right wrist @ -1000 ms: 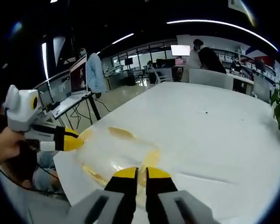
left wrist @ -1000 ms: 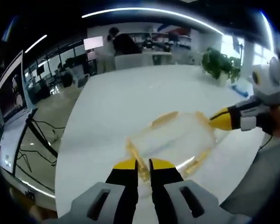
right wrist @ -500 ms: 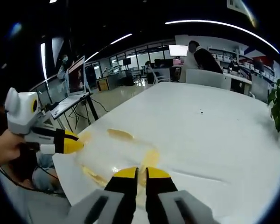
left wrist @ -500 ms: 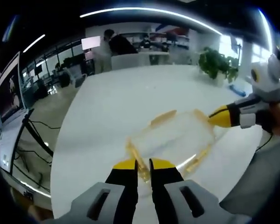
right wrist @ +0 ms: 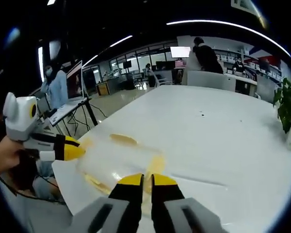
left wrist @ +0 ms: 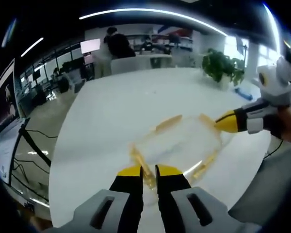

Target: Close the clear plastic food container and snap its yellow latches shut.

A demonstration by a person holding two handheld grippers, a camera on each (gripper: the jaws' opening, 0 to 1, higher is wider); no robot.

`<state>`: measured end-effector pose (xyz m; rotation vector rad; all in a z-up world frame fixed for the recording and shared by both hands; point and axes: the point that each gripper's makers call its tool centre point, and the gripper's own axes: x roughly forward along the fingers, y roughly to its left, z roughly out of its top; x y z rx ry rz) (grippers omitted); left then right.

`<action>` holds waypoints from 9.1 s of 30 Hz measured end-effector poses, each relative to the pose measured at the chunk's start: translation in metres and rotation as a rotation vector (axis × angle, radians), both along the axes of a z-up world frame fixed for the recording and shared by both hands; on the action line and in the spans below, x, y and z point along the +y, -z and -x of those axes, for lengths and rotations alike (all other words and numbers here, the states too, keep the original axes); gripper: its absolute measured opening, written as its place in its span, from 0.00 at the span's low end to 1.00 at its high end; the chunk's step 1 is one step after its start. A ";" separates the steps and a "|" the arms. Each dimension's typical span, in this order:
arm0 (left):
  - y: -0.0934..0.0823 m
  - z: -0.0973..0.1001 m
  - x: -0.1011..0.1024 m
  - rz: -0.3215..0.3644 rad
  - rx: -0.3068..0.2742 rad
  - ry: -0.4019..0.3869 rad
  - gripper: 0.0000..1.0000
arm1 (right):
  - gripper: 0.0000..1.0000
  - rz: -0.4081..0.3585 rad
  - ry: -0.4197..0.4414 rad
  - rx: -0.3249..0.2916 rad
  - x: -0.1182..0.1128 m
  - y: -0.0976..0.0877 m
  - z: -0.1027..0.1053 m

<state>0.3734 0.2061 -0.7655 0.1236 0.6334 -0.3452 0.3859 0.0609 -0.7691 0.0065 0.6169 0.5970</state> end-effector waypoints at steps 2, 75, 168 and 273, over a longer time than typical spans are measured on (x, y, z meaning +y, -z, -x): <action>0.000 0.000 -0.002 0.005 0.000 0.001 0.06 | 0.01 0.000 0.003 -0.001 -0.002 -0.001 0.000; 0.011 -0.015 -0.101 0.053 0.030 0.175 0.08 | 0.01 0.035 0.160 0.025 -0.104 0.013 -0.004; 0.032 -0.028 -0.151 0.126 0.108 0.223 0.08 | 0.00 0.050 0.236 0.070 -0.155 0.027 -0.018; 0.040 -0.031 -0.144 0.292 0.166 0.069 0.27 | 0.16 -0.081 0.257 0.146 -0.162 0.034 -0.020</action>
